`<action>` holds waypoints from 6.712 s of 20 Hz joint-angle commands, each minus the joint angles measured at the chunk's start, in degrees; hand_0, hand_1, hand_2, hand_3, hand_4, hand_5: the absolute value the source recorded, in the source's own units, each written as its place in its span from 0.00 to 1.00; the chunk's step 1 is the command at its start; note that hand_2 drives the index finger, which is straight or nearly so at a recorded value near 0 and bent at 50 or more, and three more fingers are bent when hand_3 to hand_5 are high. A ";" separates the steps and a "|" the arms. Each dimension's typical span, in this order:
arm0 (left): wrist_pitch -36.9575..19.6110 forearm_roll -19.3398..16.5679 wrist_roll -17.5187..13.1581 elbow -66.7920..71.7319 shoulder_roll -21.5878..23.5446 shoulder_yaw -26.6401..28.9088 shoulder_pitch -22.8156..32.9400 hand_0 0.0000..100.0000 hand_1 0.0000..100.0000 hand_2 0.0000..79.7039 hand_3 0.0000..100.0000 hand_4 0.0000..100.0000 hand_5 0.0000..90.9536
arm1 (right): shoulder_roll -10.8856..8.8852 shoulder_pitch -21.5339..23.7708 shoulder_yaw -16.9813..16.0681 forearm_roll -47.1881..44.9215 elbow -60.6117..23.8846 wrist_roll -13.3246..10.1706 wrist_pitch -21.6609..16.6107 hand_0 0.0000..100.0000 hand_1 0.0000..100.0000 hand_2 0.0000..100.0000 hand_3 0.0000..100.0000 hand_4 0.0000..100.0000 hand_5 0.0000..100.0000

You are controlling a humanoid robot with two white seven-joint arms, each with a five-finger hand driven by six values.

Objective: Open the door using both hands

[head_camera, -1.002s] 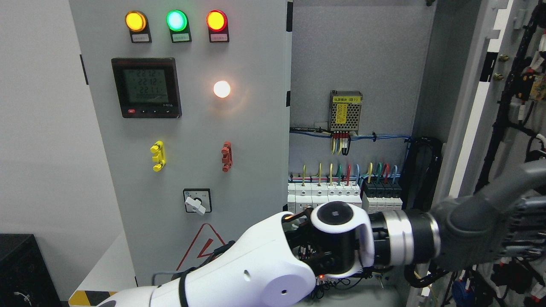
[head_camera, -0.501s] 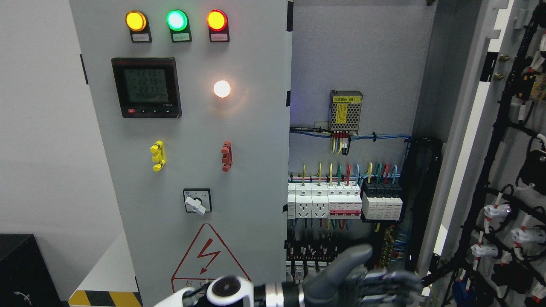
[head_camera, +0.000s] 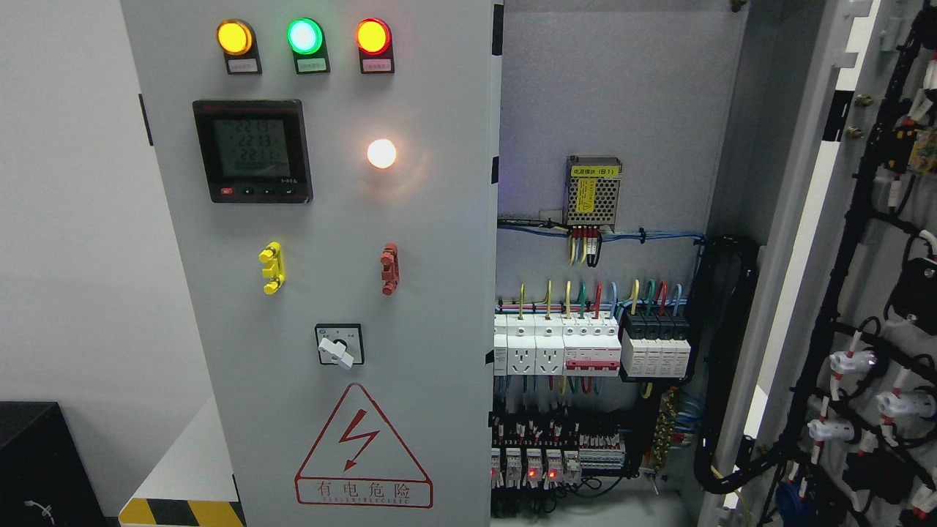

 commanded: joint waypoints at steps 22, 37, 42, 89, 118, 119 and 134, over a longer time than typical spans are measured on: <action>-15.13 -23.90 21.39 80.81 -34.05 47.85 3.34 0.00 0.00 0.00 0.00 0.00 0.00 | -0.02 0.00 0.00 0.00 0.02 0.00 0.05 0.00 0.00 0.00 0.00 0.00 0.00; -13.53 -23.90 22.53 80.72 -34.22 45.12 1.84 0.00 0.00 0.00 0.00 0.00 0.00 | -1.78 20.56 -0.18 -0.35 -77.54 0.27 -17.69 0.00 0.00 0.00 0.00 0.00 0.00; -13.62 -23.29 22.53 80.81 -34.22 44.95 1.50 0.00 0.00 0.00 0.00 0.00 0.00 | -2.65 20.57 0.70 0.26 -87.76 0.35 -22.10 0.00 0.00 0.00 0.00 0.00 0.00; -13.71 -23.29 22.27 78.34 -34.31 41.96 0.44 0.00 0.00 0.00 0.00 0.00 0.00 | -3.79 -40.08 9.49 -7.19 -76.18 0.27 -3.30 0.00 0.00 0.00 0.00 0.00 0.00; -13.62 -23.29 22.27 78.34 -34.31 41.96 0.44 0.00 0.00 0.00 0.00 0.00 0.00 | -4.32 -46.14 6.06 -18.19 -73.46 14.14 4.70 0.00 0.00 0.00 0.00 0.00 0.00; -13.62 -23.29 22.27 78.34 -34.31 41.96 0.44 0.00 0.00 0.00 0.00 0.00 0.00 | -4.32 -46.32 5.98 -18.89 -72.93 16.41 5.31 0.00 0.00 0.00 0.00 0.00 0.00; -13.71 -23.37 22.27 78.34 -34.31 41.96 0.44 0.00 0.00 0.00 0.00 0.00 0.00 | -4.32 -48.08 3.78 -19.34 -69.33 28.65 7.69 0.00 0.00 0.00 0.00 0.00 0.00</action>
